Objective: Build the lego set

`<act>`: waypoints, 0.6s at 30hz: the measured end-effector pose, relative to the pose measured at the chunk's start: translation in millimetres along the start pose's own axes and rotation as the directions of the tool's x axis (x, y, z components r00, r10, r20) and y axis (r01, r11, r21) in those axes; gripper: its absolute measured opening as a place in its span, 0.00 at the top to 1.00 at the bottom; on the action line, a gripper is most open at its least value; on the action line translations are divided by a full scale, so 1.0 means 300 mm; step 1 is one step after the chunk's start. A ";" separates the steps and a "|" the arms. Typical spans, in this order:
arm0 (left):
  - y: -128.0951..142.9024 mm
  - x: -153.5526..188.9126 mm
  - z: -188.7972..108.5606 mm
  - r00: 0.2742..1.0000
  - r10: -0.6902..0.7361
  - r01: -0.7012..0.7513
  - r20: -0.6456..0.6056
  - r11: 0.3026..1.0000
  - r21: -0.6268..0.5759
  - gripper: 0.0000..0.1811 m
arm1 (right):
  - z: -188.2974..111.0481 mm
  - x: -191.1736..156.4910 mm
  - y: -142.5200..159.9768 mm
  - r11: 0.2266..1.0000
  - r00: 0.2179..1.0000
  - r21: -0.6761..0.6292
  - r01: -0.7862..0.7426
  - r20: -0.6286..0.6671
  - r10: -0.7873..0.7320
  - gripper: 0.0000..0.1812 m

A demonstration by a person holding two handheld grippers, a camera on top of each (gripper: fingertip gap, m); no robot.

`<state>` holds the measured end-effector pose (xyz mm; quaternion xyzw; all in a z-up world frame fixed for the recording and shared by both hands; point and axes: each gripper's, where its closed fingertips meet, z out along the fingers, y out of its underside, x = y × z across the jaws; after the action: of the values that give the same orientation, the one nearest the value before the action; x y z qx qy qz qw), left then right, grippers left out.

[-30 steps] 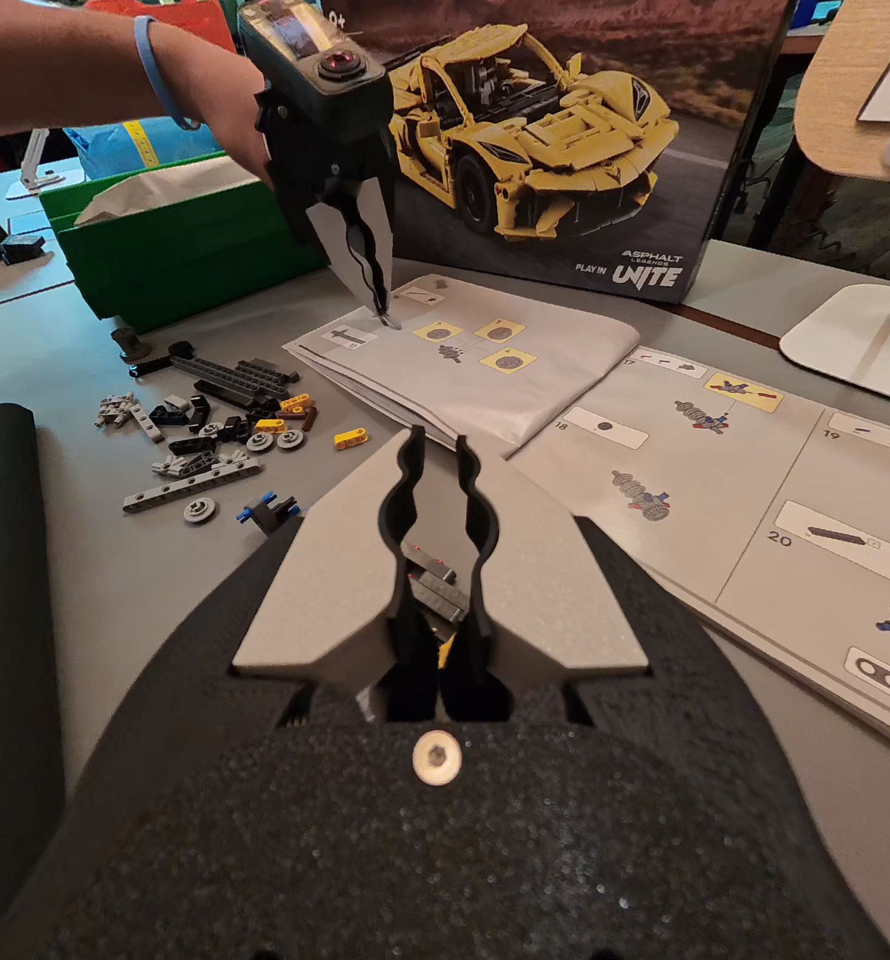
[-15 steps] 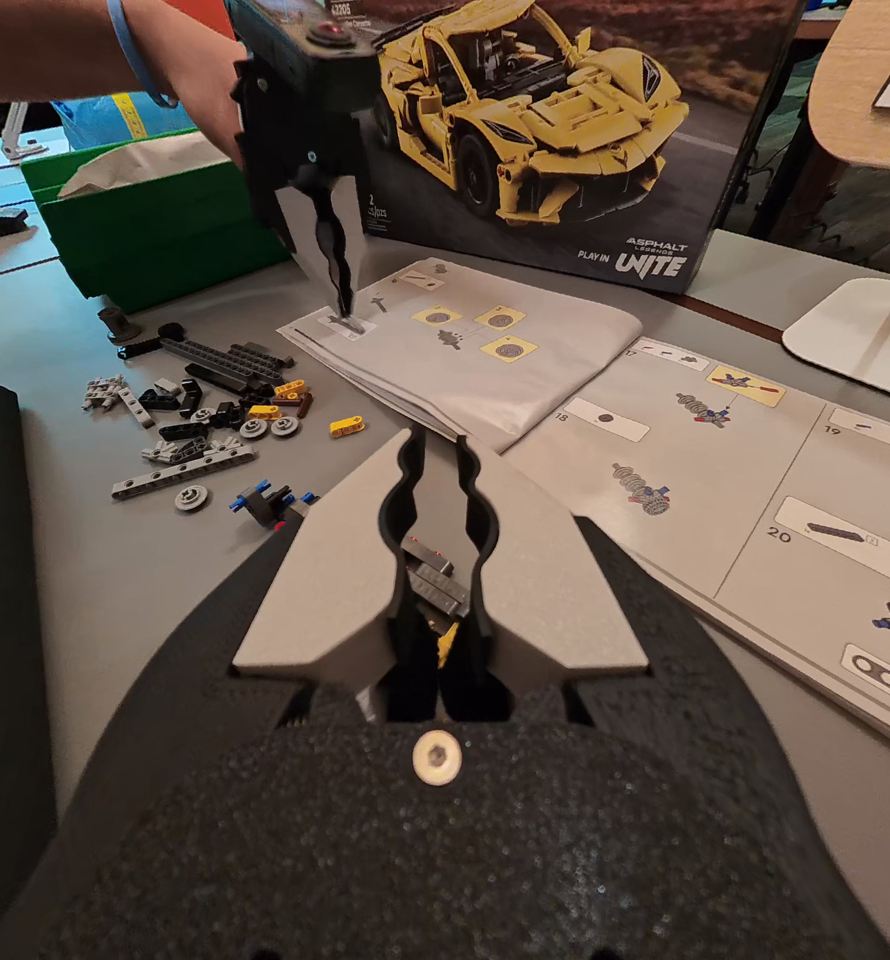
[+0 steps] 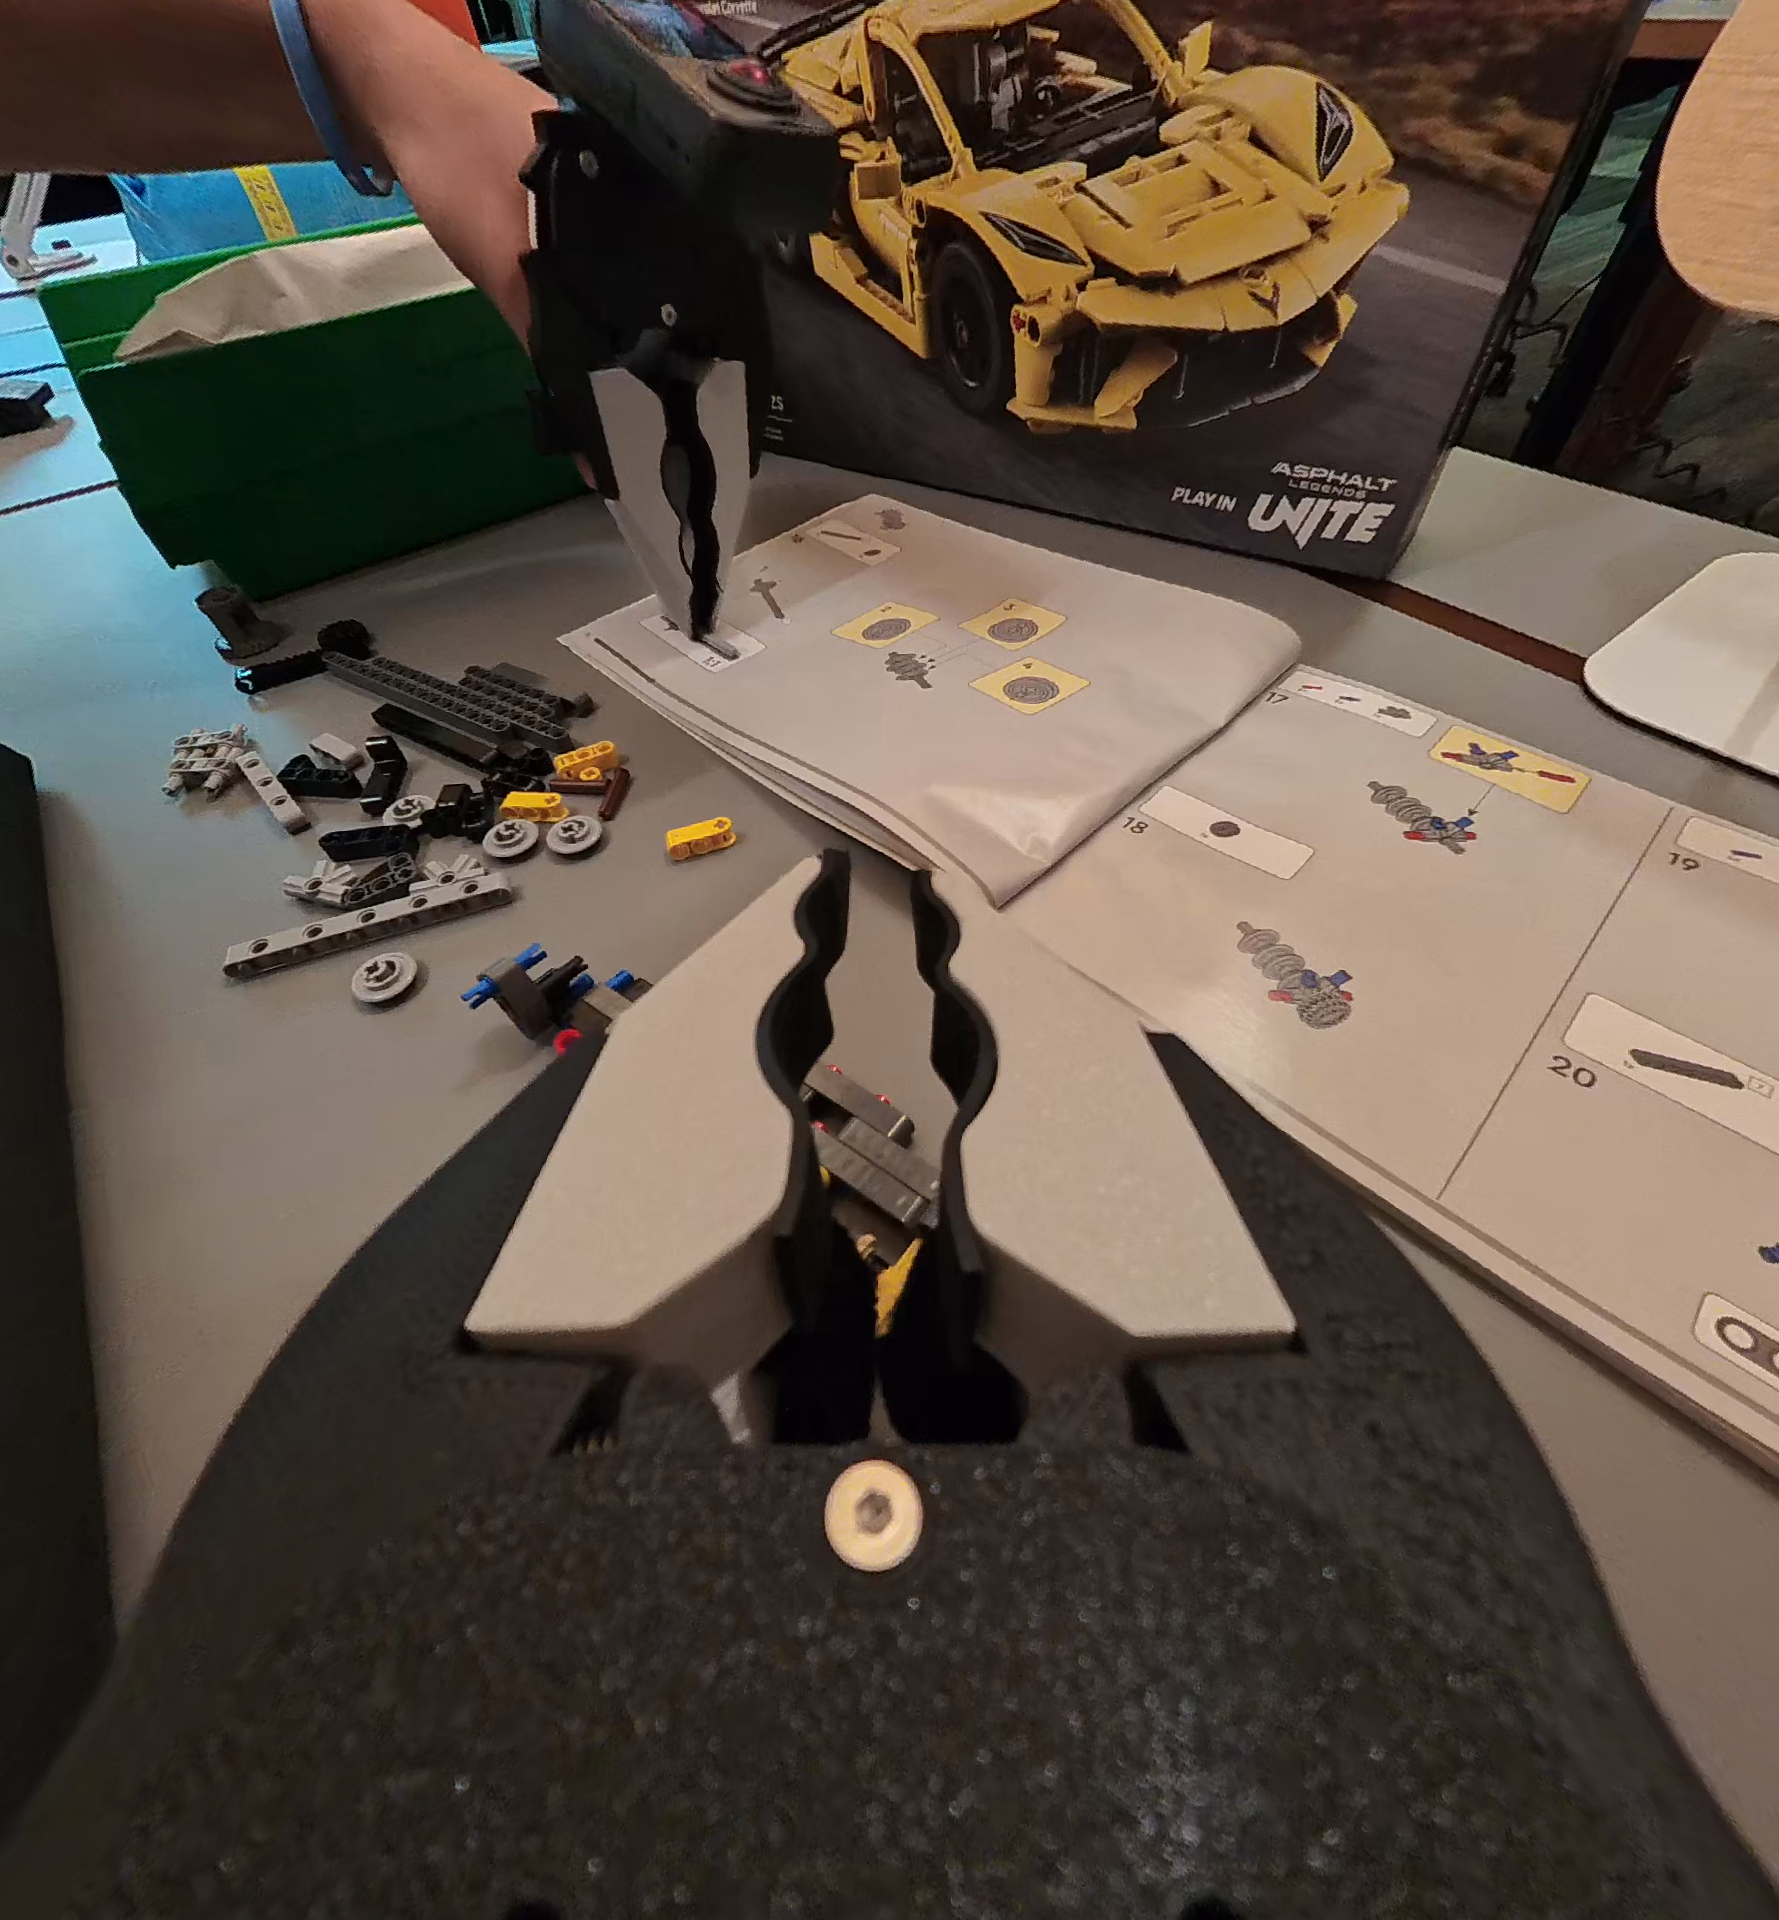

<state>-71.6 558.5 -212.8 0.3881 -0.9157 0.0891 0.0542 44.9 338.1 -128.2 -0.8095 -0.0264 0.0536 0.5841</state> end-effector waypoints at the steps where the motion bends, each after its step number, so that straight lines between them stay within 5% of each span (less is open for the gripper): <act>1: -0.001 -0.001 0.001 1.000 0.001 -0.001 -0.001 1.000 0.001 0.99 | 0.000 0.000 0.001 1.000 1.000 -0.001 0.000 0.000 0.000 0.94; 18: -0.002 0.003 0.003 1.000 0.012 -0.012 -0.013 0.999 -0.030 0.99 | 0.007 -0.004 0.015 1.000 1.000 -0.023 0.012 0.005 -0.012 0.94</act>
<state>-71.9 557.2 -213.3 0.3810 -0.9190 0.0781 0.0651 43.4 338.6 -133.1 -0.8159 -0.0333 0.0518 0.5748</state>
